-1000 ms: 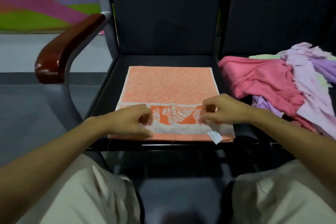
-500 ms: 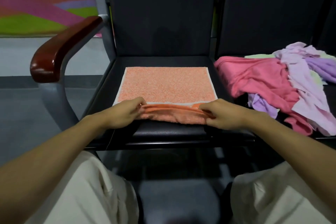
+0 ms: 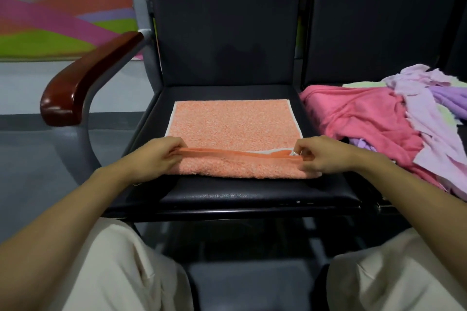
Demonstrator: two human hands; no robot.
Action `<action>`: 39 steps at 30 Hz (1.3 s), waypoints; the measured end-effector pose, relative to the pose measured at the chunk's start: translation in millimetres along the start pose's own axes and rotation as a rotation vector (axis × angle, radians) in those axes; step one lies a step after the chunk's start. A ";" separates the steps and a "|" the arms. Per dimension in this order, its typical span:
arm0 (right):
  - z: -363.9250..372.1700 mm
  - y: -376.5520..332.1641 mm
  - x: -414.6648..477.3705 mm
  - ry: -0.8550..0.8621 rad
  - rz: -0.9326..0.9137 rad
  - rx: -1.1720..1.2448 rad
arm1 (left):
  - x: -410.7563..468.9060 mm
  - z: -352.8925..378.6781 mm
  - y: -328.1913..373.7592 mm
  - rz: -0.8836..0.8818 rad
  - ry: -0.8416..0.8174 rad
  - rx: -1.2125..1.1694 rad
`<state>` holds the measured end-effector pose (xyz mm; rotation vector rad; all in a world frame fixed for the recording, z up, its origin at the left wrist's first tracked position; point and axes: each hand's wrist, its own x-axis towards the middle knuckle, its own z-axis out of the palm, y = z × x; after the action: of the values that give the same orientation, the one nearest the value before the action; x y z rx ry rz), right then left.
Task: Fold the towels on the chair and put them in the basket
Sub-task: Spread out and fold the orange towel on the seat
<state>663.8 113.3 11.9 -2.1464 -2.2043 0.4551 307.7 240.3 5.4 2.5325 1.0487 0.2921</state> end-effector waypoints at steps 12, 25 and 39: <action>-0.9 -8.4 -30.4 0.371 -0.024 0.565 | -33.2 -9.3 1.9 -0.183 0.306 -0.320; -16.7 -10.3 -1.1 0.626 0.077 0.779 | 10.6 -20.8 15.1 -0.261 0.622 -0.415; 3.1 12.9 100.2 0.615 0.268 0.472 | 74.0 6.0 -42.4 -0.476 0.486 -0.118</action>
<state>671.0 211.3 -12.1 -1.9676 -1.3416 0.2385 334.6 318.9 -14.7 2.0651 1.7105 0.8241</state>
